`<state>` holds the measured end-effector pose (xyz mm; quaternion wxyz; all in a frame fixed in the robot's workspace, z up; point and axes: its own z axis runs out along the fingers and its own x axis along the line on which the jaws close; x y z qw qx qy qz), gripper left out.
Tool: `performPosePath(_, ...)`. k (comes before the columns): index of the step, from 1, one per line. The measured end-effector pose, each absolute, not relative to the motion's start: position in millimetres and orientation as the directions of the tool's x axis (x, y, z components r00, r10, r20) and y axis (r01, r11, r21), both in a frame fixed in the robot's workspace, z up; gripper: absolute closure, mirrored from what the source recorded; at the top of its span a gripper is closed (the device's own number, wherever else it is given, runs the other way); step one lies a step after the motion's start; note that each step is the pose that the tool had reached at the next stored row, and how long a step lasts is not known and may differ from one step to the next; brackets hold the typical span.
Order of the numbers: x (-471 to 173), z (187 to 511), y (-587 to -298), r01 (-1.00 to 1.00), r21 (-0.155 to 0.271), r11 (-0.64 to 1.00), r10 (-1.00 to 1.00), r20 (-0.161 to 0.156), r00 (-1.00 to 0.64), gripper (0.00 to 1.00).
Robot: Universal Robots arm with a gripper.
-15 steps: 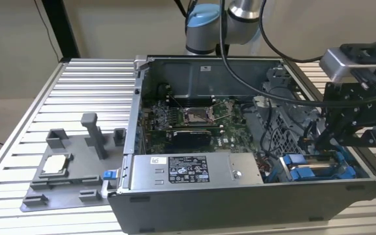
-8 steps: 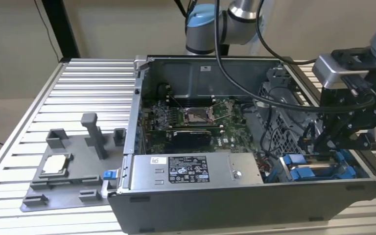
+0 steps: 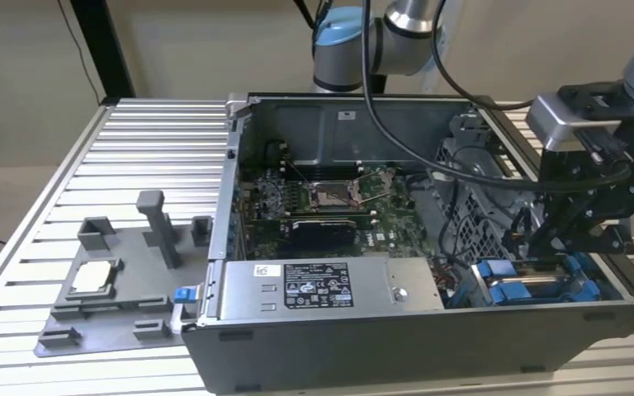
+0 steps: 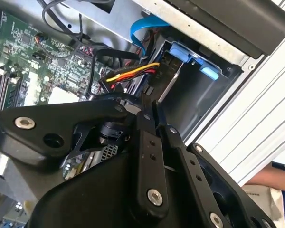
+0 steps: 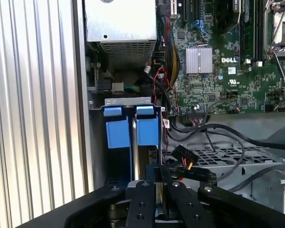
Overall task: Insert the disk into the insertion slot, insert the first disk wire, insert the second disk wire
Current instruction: 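Insert the first disk wire, then insert the second disk wire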
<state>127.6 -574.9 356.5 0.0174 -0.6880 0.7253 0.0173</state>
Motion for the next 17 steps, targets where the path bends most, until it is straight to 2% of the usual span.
performPosePath(17,131.0,349.6,-574.1,-0.999,-0.007,0.053,-0.997,-0.052,-0.052,1.0)
